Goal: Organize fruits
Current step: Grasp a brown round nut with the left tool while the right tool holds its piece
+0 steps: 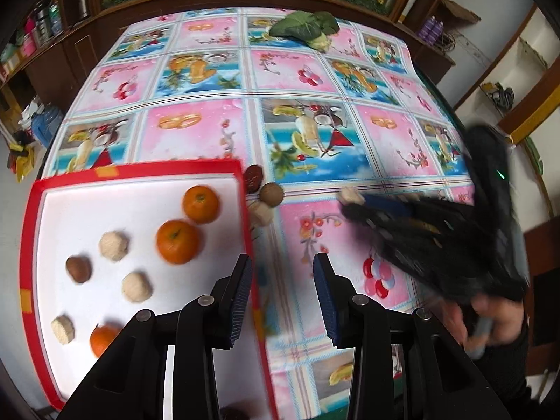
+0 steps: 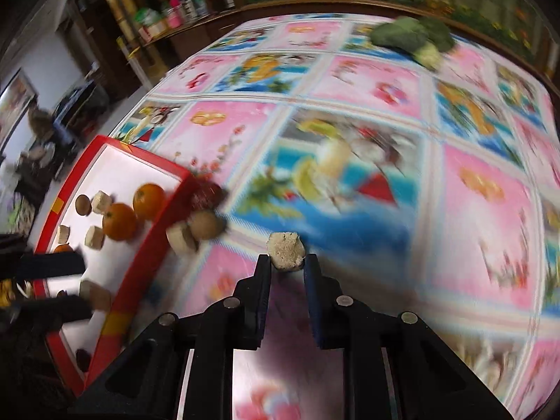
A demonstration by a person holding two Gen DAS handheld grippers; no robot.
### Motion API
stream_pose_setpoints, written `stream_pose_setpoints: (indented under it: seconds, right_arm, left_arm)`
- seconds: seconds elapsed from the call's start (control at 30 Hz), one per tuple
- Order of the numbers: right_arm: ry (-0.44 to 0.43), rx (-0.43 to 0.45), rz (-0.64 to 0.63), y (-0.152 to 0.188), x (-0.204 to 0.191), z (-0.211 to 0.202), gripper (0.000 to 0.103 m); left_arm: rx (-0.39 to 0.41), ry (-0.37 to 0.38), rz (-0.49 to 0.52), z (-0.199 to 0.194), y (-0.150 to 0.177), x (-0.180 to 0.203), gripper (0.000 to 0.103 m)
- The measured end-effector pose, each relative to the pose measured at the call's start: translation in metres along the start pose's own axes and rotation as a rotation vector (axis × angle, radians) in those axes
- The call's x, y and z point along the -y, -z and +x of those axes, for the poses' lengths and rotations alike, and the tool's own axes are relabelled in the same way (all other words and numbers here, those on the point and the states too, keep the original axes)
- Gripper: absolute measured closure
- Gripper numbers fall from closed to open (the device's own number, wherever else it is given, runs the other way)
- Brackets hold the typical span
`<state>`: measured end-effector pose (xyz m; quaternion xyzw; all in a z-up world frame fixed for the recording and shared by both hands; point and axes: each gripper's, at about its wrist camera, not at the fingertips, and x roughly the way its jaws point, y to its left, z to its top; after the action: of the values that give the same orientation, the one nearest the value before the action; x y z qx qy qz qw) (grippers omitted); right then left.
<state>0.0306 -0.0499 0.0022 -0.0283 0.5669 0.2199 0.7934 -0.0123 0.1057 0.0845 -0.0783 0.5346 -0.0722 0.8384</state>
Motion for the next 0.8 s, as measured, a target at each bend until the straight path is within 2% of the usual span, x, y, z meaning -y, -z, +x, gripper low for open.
stream_pose_setpoints:
  seconds: [0.2,0.3,0.4,0.73,0.8]
  right_arm:
    - [0.017,0.041,0.117,0.046,0.026,-0.033,0.084]
    - [0.004,0.059,0.150,0.056,0.036,-0.040,0.084]
    - [-0.014,0.069,0.164,0.057,0.040,-0.041,0.084]
    - [-0.034,0.077,0.168,0.058,0.042,-0.041,0.083]
    - [-0.025,0.075,0.164,0.057,0.041,-0.041,0.083]
  left_arm:
    - [-0.036,-0.076,0.073,0.032,-0.035,0.020,0.068]
    - [-0.073,-0.126,0.085,0.053,-0.053,0.024,0.069]
    - [-0.104,-0.164,0.099,0.073,-0.065,0.027,0.075]
    - [-0.133,-0.230,0.119,0.092,-0.071,0.031,0.076]
    - [-0.128,-0.255,0.125,0.092,-0.071,0.033,0.083]
